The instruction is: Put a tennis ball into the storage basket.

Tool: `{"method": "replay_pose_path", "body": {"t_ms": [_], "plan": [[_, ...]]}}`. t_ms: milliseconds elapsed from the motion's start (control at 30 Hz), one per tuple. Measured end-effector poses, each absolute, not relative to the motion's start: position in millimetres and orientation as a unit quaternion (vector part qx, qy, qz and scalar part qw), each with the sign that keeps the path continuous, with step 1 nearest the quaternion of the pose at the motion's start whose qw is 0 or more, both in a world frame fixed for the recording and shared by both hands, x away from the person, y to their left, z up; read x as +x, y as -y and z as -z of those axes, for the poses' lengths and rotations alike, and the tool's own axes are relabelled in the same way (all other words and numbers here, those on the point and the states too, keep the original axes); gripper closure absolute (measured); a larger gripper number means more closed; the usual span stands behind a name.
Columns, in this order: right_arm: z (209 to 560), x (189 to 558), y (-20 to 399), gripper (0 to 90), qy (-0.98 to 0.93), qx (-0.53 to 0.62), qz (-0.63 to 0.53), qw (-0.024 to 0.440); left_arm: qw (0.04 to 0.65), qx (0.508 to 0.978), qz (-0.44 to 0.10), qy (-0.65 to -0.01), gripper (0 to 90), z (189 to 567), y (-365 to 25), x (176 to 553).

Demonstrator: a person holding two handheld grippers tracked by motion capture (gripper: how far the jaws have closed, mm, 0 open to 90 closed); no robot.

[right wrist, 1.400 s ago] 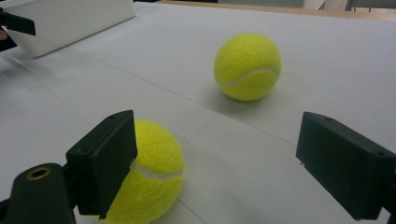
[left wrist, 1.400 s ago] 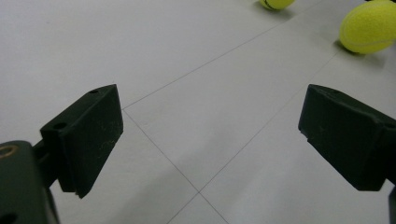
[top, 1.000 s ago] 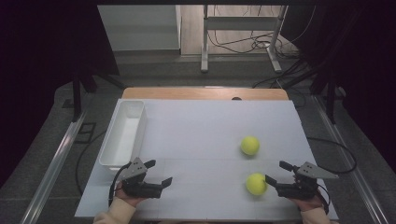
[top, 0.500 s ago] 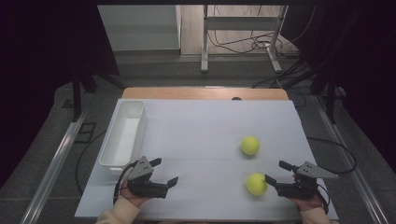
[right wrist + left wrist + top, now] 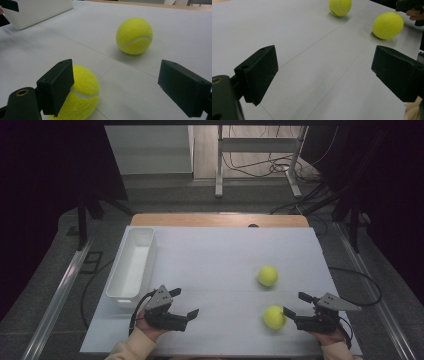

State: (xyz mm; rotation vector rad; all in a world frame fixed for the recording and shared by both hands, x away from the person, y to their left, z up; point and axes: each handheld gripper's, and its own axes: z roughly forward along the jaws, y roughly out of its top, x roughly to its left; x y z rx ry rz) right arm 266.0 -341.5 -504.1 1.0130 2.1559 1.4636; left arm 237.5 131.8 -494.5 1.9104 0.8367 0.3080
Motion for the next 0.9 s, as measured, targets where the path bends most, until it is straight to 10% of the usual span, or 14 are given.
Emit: {"method": "replay_pose_path", "body": {"t_ms": [900], "plan": [[503.5, 265.9, 341.6, 13.4, -0.76, 0.356, -0.514, 0.175, 0.498, 0.812, -0.088, -0.293, 7.5, 484.1, -68.7, 257.3]]}}
